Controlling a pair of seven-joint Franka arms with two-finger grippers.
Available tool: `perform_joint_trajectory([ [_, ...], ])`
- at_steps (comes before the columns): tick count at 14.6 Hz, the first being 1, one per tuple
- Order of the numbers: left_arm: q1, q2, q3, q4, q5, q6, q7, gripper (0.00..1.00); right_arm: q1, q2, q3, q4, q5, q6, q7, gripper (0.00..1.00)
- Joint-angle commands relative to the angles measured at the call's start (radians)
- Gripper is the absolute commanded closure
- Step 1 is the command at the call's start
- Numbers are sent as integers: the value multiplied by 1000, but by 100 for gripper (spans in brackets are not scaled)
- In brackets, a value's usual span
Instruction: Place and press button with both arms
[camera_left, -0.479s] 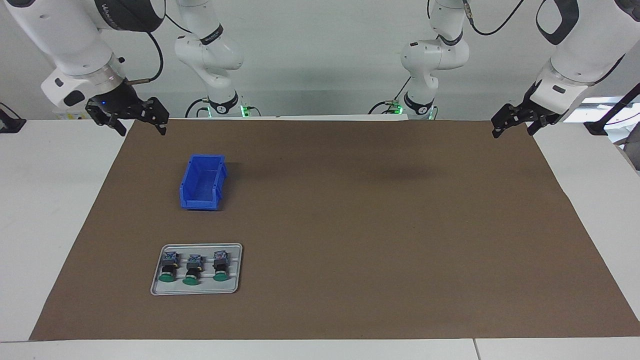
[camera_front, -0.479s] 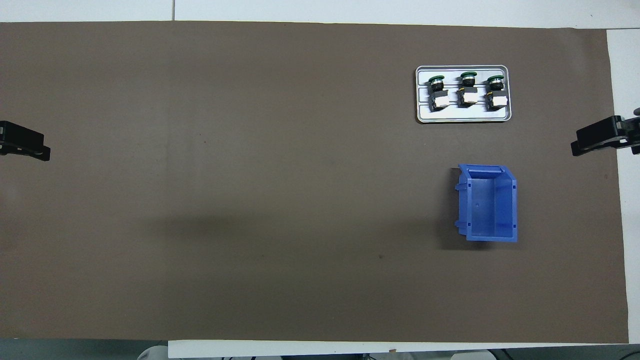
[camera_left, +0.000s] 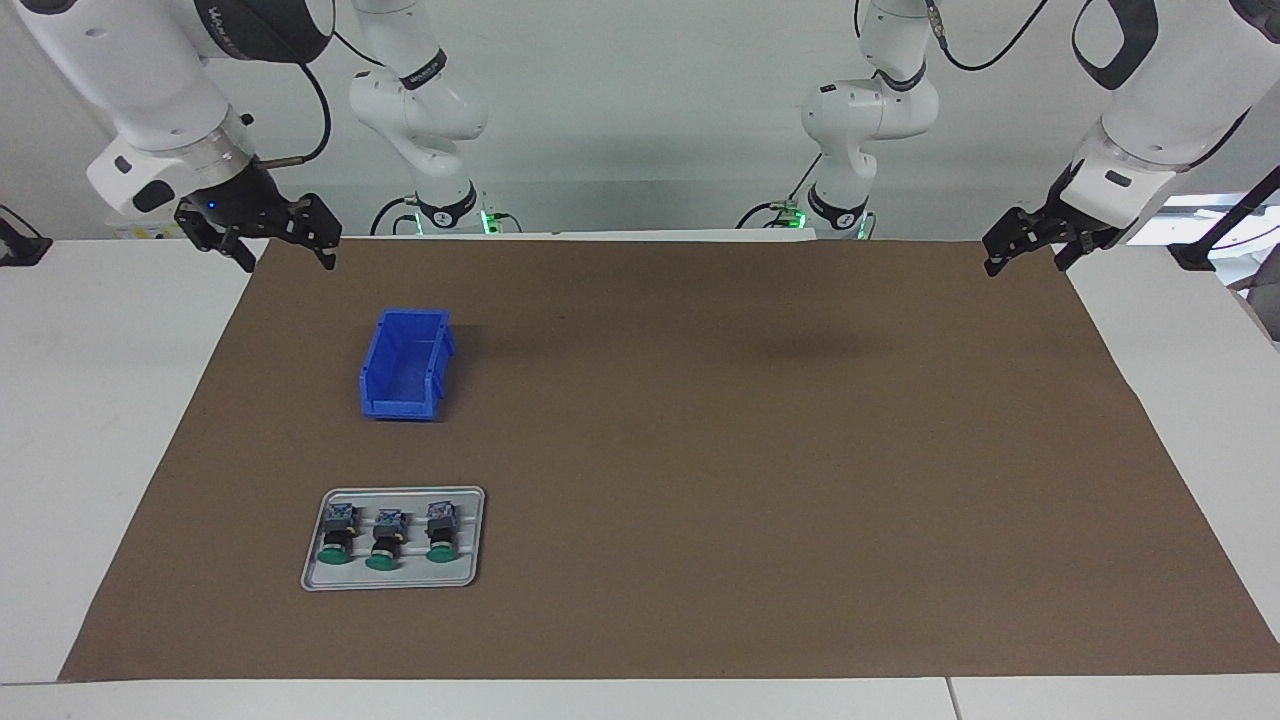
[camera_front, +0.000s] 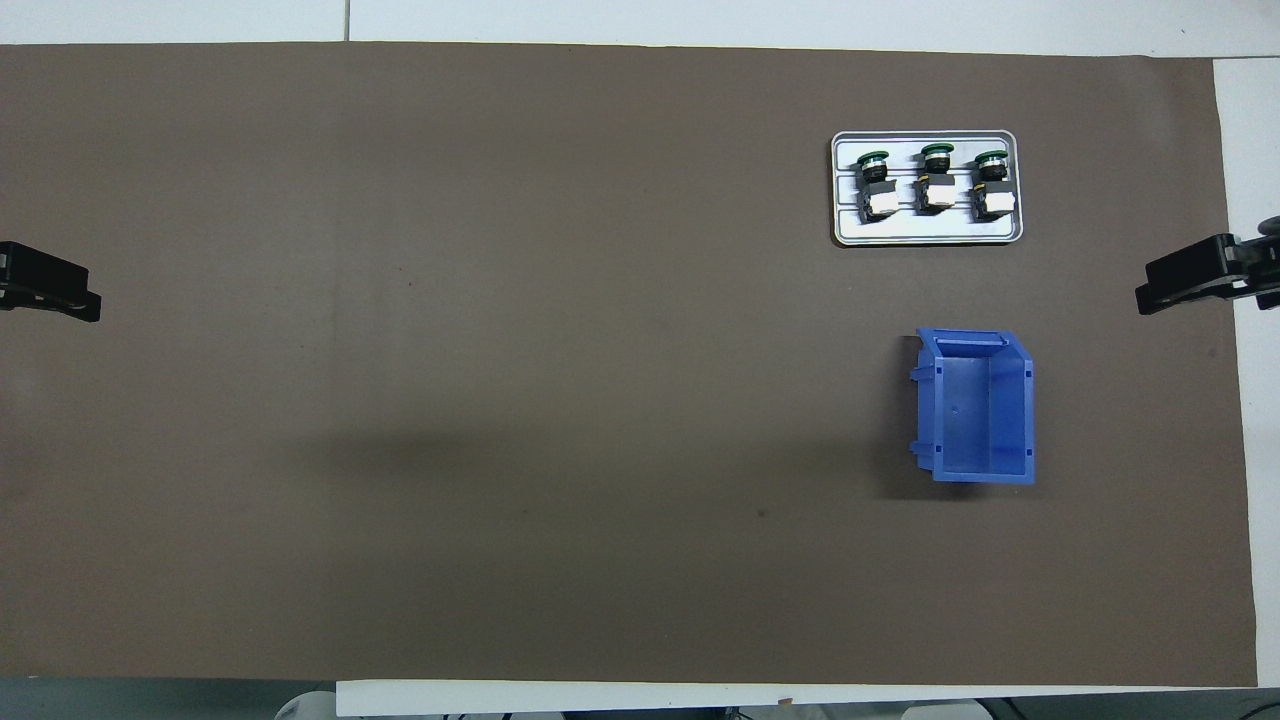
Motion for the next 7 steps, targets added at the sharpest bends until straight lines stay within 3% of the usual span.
perform_joint_trajectory([
  [1, 12, -9, -11, -4, 18, -9, 0, 0, 25, -27, 11, -40, 16, 60, -27, 0],
  [2, 13, -14, -11, -6, 18, -6, -1, 0, 36, -22, 11, -38, 20, 91, -27, 0],
  [7, 7, -14, -11, -6, 18, -5, 8, 0, 145, 253, 11, 38, -1, 311, 51, 0],
])
